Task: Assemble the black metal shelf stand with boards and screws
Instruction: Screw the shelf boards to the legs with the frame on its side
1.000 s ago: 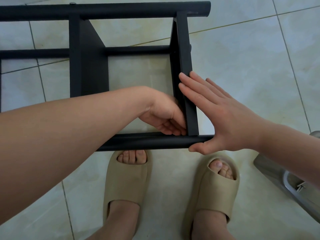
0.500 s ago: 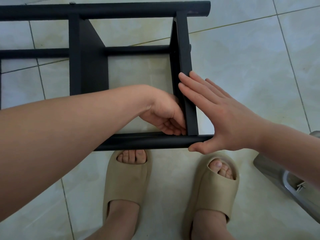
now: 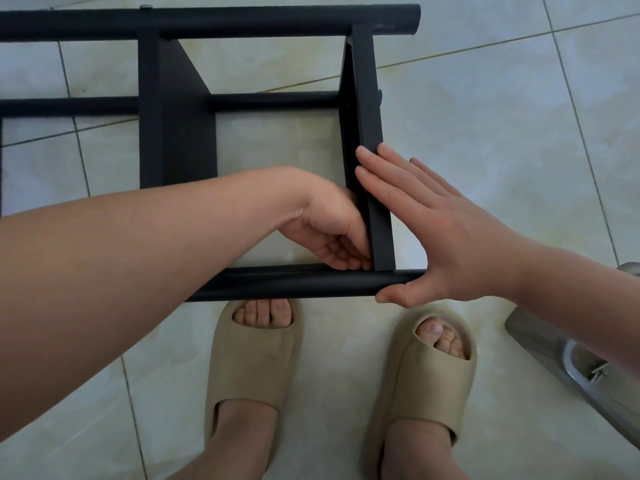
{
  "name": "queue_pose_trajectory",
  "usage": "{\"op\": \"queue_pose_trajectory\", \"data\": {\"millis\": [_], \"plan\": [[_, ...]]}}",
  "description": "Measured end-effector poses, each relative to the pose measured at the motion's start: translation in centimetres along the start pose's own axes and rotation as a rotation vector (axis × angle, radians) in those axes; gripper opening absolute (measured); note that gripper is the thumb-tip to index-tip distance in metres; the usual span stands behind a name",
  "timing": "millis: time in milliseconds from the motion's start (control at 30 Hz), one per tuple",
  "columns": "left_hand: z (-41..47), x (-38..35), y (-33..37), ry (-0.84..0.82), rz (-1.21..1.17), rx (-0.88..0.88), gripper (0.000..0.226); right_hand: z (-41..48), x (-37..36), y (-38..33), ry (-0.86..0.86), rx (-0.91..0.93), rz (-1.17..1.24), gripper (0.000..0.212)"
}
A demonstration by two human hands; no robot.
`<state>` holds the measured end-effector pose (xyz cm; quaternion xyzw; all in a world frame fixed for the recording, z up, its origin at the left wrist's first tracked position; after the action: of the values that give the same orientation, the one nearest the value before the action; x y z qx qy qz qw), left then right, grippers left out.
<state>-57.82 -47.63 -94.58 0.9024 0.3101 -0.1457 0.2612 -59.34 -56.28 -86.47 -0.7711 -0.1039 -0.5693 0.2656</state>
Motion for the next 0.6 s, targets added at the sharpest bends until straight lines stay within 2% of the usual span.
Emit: {"op": "queue_pose_trajectory", "data": {"millis": [133,300,600], "plan": [[-0.17,0.05,0.15,-0.014,-0.023,0.002,0.017,-0.03,0.03,0.02,0.001,-0.002,0.001,0.124],[-0.23,0.08,0.28,-0.013,0.082,-0.004,0.012,0.0,0.02,-0.01,0.0,-0.003,0.003,0.124],[-0.24,0.1,0.56,-0.033,0.055,-0.006,0.017,-0.02,0.04,0.02,0.001,-0.002,0.006,0.123]]}}
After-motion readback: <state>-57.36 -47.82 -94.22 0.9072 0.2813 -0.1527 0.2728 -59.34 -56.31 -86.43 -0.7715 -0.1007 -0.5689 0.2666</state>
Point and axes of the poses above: each hand's wrist, its own z-axis towards the middle knuckle, its own x-axis out of the back of the hand, y = z × x, the point moved 8 cm from there along z, towards the middle knuckle, and after that the axes turned 13 degrees about -z, right-handed, at the moved point
